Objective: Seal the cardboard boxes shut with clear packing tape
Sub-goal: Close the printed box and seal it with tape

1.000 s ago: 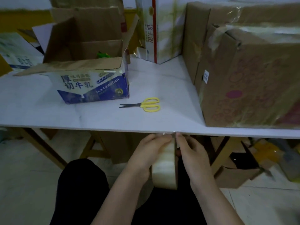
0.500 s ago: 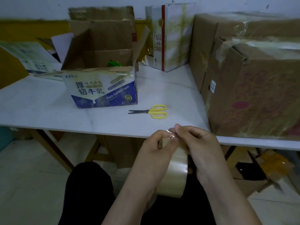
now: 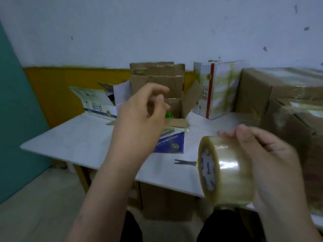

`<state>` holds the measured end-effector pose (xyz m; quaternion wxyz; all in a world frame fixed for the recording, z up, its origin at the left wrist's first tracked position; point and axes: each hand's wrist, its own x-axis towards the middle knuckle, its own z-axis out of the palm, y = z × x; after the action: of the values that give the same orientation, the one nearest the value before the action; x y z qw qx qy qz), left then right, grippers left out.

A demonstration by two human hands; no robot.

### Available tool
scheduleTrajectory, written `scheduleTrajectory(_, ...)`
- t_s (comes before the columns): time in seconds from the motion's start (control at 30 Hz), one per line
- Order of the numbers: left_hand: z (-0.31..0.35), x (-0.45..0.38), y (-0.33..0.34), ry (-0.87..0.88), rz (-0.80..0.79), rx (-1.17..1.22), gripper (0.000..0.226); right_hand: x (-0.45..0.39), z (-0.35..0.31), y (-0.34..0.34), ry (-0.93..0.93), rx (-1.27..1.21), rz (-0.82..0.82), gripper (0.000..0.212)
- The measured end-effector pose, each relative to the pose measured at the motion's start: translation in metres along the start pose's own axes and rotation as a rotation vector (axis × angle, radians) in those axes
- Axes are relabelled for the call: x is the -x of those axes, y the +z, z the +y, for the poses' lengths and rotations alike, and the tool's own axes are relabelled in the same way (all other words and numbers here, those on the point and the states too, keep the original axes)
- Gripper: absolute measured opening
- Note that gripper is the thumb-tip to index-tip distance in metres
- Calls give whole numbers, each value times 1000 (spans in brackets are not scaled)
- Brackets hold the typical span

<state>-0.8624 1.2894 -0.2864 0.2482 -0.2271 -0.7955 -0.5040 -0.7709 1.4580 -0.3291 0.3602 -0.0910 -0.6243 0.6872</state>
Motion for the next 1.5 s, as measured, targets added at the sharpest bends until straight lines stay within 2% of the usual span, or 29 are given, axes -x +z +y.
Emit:
scheduleTrajectory(0.07, -24, -53, 11, 34, -208, -183, 24, -10, -19, 0, -54, -26, -47, 16)
scheduleTrajectory(0.17, -67, -94, 36, 3, -646, -462, 59, -24, -43, 0, -102, -30, -126, 19)
scheduleTrajectory(0.23, -96, -91, 52, -30, -803, -618, 69, -33, -53, 2, -102, 14, -162, 26)
scheduleTrajectory(0.27, -110, -85, 61, 12, -780, -700, 65, -38, -56, 4, -90, 41, -173, 28)
scheduleTrajectory(0.33, -128, -75, 75, 102, -585, -786, 54, -45, -53, 9, -37, 59, -194, 25)
scheduleTrajectory(0.43, -139, -66, 86, 177, -385, -756, 42, -55, -29, 27, 137, 42, -248, 17)
scheduleTrajectory(0.53, -152, -65, 91, 264, -315, -689, 31, -70, 7, 56, 276, 53, -303, 15)
scheduleTrajectory(0.63, -157, -63, 91, 306, -243, -625, 24, -88, 39, 81, 292, 77, -258, 28)
scheduleTrajectory(0.73, -158, -59, 88, 296, -262, -620, 20, -103, 62, 96, 247, 155, -218, 27)
scheduleTrajectory(0.87, -150, -55, 73, 99, -351, -370, 54, -119, 69, 99, 223, 204, -223, 26)
scheduleTrajectory(0.97, -142, -51, 63, -11, -437, -226, 66, -128, 72, 102, 200, 286, -256, 29)
scheduleTrajectory(1.03, -137, -51, 60, -37, -439, -151, 68, -132, 75, 104, 176, 335, -253, 25)
scheduleTrajectory(1.1, -132, -52, 60, -41, -395, -76, 64, -136, 78, 105, 129, 401, -218, 19)
scheduleTrajectory(1.2, -127, -58, 63, 0, -391, -96, 42, -144, 78, 105, 48, 620, -200, 13)
scheduleTrajectory(1.5, -130, -76, 74, -57, -363, -204, 26, -177, 78, 111, 18, 1060, -411, 19)
